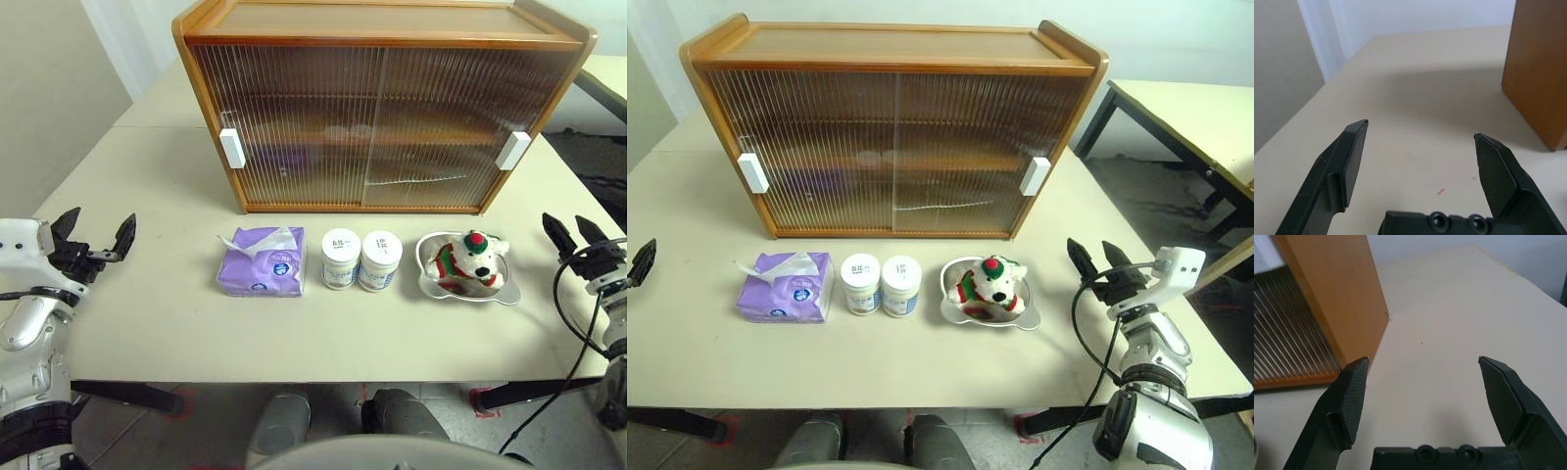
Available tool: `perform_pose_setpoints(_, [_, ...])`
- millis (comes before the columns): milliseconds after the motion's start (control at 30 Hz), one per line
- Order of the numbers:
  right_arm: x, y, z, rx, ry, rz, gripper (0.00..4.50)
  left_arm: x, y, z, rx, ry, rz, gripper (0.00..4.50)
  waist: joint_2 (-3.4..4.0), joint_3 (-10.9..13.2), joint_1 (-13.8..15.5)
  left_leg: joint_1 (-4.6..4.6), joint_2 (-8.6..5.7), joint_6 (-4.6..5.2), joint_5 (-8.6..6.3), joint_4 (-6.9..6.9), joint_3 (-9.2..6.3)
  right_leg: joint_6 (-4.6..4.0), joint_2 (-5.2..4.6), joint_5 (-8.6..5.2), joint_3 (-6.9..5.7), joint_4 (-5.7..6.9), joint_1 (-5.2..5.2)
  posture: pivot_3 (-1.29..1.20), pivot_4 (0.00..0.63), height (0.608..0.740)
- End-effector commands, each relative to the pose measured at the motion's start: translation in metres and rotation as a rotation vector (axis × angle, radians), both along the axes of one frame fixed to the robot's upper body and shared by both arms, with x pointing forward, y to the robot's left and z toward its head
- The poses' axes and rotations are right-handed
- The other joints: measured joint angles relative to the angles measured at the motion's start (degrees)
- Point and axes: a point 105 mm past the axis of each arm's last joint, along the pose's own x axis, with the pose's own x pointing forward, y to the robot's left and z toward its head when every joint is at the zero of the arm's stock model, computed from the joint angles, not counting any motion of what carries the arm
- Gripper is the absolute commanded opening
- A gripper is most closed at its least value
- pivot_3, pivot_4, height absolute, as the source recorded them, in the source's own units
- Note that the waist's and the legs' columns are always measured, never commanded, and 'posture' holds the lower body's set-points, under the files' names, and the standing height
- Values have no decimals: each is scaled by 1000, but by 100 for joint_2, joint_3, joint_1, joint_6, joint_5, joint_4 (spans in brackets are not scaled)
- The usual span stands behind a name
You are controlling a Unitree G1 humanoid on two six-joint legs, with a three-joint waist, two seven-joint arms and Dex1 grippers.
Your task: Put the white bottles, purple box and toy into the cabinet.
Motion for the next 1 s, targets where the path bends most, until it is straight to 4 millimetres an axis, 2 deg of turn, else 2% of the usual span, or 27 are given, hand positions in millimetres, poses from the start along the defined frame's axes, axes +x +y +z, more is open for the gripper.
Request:
perform_pose_setpoints(33, [4, 5, -2, 4, 2, 1, 4500, -3, 7, 10, 21, -3, 17, 4467, 0, 0, 14, 0, 1, 0, 0, 0, -1, 0, 0, 0, -1, 0, 0, 111, 22, 740])
perform_pose_setpoints(267, [5, 9, -2, 5, -12, 21, 4500, -7, 11, 12, 26, -3, 22, 4467, -1, -4, 25, -1, -1, 0, 0, 0, -3, -2, 0, -1, -2, 1, 0, 104, 30, 740])
perform_pose_setpoints(500, [-3, 0, 13, -20, -40, 69, 4500, -3, 3, 6, -10, -2, -13, 4467, -1, -4, 12, -1, -1, 0, 0, 0, -4, -3, -1, -2, -2, 1, 0, 73, 31, 740])
perform_pose_setpoints(567, [-4, 6, 26, -33, -53, 185, 4500, -1, -2, 6, -13, -3, -33, 4467, -1, -4, -3, -1, -1, -1, 0, 0, -1, -4, 0, -2, -2, 1, 0, 48, 29, 740])
perform_pose_setpoints(667, [-1, 16, 66, 15, -127, 347, 4500, 1, -9, 8, -19, -14, -60, 4467, 1, -3, -35, -1, -6, -2, 1, 1, 8, -4, 1, -2, 0, 1, -1, 22, 33, 740])
perform_pose_setpoints(733, [-4, 36, 84, 5, -136, 511, 4500, 3, -12, 7, -29, -16, -84, 4467, 2, -2, -68, -2, -13, -6, 6, 3, 14, -2, 14, -4, 1, 3, -1, 10, 42, 740])
perform_pose_setpoints(800, [-18, 61, 92, -2, -84, 711, 4500, 6, -20, 8, -37, -9, -129, 4467, -9, 3, -96, -2, -14, -9, 8, 6, 15, -2, 24, -5, 1, 3, 2, 2, 56, 740])
perform_pose_setpoints(867, [-34, 81, 90, -38, 1, 866, 4500, 10, -27, 10, -45, -7, -172, 4038, -36, 16, -97, -2, -14, -17, 11, 6, 15, 2, 29, -14, -2, 3, 5, -4, 62, 740])
perform_pose_setpoints(900, [-41, 88, 88, -56, 30, 915, 4500, 12, -30, 11, -48, -5, -193, 3818, -44, 20, -104, -2, -15, -24, 12, 6, 14, 33, 31, -37, -6, 3, 7, -11, 63, 740])
perform_pose_setpoints(1000, [-54, 106, 86, -105, 69, 1011, 4500, 16, -42, 16, -40, 10, -267, 2815, -52, 33, -141, -7, -18, -61, 29, 17, 21, 55, 32, -51, -16, 3, 5, -23, 62, 740])
